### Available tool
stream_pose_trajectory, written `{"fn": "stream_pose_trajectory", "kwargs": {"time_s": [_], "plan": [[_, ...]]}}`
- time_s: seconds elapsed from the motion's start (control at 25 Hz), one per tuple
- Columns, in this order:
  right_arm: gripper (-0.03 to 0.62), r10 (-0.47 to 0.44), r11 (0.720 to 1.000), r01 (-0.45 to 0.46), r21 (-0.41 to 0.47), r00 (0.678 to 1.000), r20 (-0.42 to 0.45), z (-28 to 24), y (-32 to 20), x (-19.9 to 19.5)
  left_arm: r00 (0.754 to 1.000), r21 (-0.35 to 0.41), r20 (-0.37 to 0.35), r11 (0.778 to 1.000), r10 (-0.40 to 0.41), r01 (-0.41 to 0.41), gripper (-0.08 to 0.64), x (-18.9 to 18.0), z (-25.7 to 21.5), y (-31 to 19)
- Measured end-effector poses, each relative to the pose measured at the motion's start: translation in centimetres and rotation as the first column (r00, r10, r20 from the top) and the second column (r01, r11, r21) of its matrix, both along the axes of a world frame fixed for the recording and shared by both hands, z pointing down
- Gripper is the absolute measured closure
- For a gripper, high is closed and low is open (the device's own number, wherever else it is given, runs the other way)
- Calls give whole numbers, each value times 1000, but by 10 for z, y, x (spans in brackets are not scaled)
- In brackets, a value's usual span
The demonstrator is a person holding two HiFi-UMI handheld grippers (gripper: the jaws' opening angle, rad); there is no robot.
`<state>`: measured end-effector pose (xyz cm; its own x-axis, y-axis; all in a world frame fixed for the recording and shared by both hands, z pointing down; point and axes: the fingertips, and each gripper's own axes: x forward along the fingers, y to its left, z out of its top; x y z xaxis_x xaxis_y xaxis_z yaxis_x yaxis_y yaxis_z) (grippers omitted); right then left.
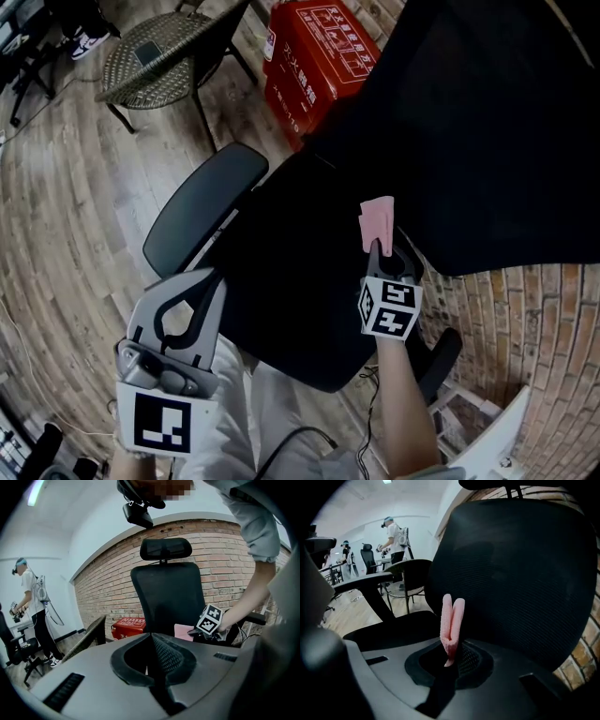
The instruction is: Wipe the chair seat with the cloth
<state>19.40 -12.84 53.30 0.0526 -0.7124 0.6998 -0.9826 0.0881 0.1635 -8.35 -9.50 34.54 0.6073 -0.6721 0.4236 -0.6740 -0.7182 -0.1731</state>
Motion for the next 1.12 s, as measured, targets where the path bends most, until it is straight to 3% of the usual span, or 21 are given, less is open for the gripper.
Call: {"fn": "stream_pose_trajectory", "kwargs": {"time_s": [0.32,0.44,0.68,0.92,1.12], "plan": [[538,2,990,-27,-139,984,-180,51,-18,17,1000,-23,-13,1000,-10,10,541,-15,14,-14],[540,44,981,-77,-176,982,-183,69,-20,19,1000,-30,-16,999,-14,14,541,-21,17,-18],[538,30,977,-55,-208,992,-121,92,-34,-12,1000,-32,-23,999,-17,16,541,-31,21,-24],[538,-84,968,62,-243,993,-82,103,-46,-55,999,-42,-35,999,-30,28,541,-37,23,-25],[539,-235,946,212,-247,969,-71,106,-53,-103,998,-42,-48,998,-40,38,541,-41,21,-25]]}}
